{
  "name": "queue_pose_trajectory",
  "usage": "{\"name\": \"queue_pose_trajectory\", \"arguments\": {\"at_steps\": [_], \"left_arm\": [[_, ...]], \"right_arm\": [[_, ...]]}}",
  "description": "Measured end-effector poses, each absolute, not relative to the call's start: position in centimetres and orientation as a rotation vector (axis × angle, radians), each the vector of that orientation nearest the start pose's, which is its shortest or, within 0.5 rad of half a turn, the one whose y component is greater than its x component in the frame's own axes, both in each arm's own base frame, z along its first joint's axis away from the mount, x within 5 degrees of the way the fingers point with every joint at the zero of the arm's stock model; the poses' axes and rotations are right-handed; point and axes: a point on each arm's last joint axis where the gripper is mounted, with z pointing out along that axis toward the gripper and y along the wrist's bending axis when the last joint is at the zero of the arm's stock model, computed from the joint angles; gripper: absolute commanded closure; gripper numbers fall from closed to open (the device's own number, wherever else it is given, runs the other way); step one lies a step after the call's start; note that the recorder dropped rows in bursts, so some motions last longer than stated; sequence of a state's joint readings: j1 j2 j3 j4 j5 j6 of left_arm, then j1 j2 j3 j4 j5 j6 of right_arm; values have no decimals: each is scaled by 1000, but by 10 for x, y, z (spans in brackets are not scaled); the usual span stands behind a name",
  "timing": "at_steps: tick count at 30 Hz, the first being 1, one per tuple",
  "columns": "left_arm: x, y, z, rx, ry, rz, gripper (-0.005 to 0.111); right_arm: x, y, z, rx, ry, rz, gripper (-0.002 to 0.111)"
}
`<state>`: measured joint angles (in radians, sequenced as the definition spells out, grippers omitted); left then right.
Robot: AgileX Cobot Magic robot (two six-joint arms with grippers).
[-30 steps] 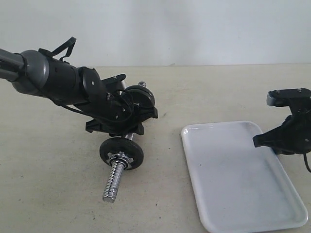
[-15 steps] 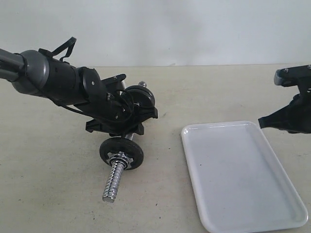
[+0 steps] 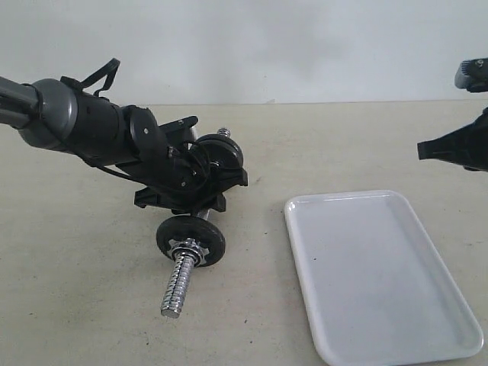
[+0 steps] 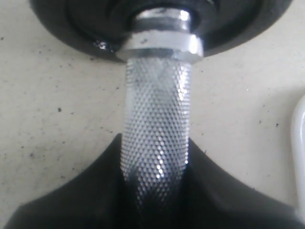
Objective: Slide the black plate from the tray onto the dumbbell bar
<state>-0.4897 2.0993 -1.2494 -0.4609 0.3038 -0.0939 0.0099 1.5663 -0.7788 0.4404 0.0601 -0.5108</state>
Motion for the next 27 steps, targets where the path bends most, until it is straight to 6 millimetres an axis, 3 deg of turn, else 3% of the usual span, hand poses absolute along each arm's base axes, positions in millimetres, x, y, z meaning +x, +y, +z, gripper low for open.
{"name": "queue_pose_trajectory", "arguments": {"at_steps": [11, 19, 27], "left_arm": [[363, -207, 112, -16, 2694, -519, 102], [354, -209, 108, -172, 2655, -553, 102], [343, -225, 107, -196, 2632, -586, 102]], "right_arm": [[308, 5, 206, -12, 2300, 39, 109], [308, 5, 207, 10, 2289, 42, 109], [309, 5, 207, 45, 2282, 54, 109]]}}
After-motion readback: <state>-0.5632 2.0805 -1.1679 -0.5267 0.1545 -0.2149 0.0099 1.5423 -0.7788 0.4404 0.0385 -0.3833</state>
